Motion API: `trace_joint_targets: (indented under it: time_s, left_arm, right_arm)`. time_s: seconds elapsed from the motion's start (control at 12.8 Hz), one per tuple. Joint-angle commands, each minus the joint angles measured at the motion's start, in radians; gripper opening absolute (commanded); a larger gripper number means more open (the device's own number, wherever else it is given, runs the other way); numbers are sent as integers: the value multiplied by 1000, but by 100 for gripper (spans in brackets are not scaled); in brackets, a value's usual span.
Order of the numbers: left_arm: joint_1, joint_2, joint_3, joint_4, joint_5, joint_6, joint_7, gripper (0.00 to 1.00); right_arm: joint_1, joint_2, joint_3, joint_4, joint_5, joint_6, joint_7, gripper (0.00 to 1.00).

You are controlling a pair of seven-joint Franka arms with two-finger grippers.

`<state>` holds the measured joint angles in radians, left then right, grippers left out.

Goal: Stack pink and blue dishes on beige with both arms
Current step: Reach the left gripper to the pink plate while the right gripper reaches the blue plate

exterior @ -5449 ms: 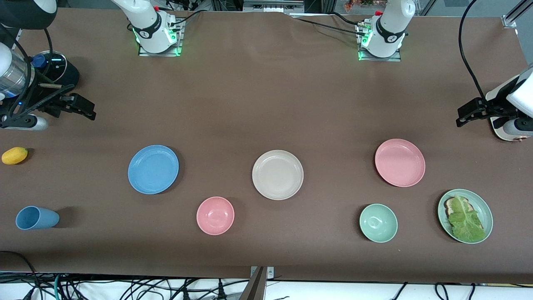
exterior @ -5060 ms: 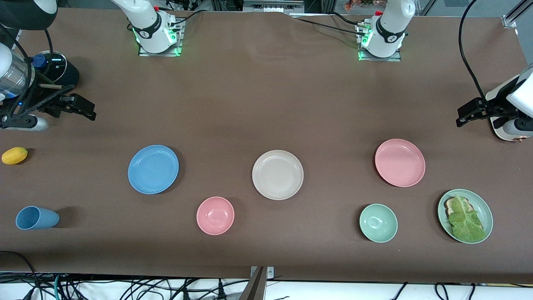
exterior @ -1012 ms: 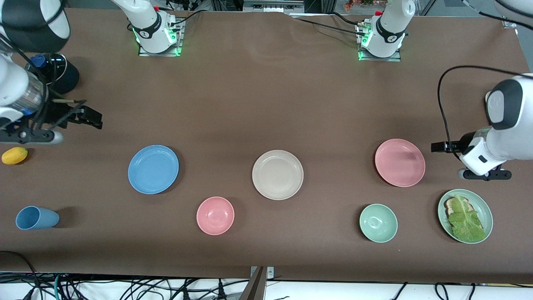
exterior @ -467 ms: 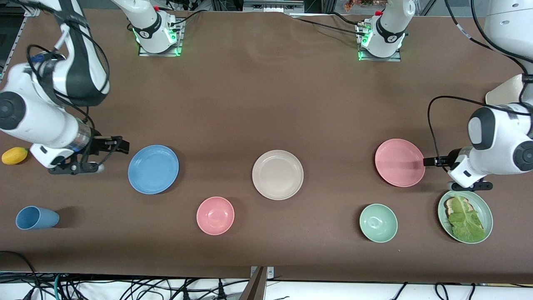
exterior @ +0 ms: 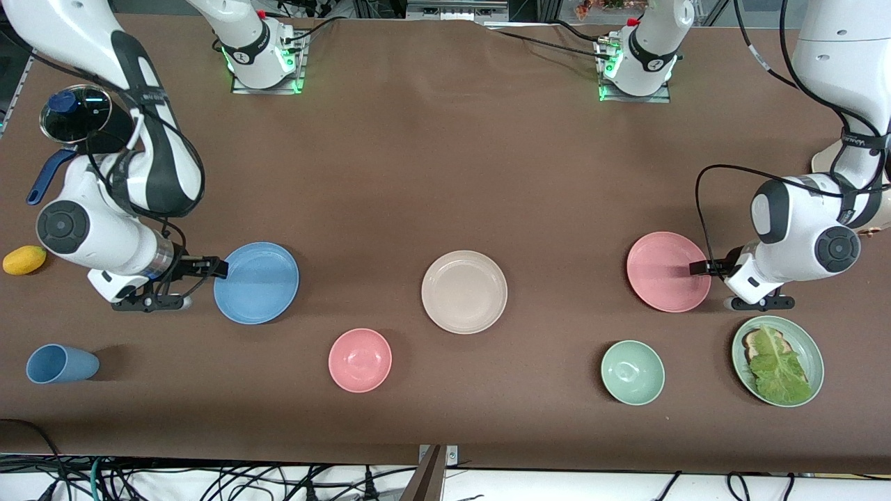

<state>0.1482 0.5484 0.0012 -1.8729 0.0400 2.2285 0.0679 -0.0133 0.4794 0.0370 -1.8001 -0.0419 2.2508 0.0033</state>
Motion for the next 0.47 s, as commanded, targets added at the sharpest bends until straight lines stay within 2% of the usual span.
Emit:
trace_joint_targets:
  time_s: [0.0, 0.08, 0.23, 0.39]
  left_arm:
    - [14, 22, -4, -2, 21, 16, 9, 97]
    - [16, 24, -4, -2, 21, 16, 9, 81]
    - [19, 30, -4, 0, 21, 16, 7, 36]
    - [18, 35, -4, 1, 21, 16, 7, 3]
  right_arm:
    - [-33, 22, 9, -87, -10, 163, -31, 100]
    - [-34, 33, 9, -85, -4, 171, -29, 100]
    - [-37, 68, 11, -81, 0, 219, -28, 100]
    - [-45, 87, 11, -81, 1, 253, -26, 98]
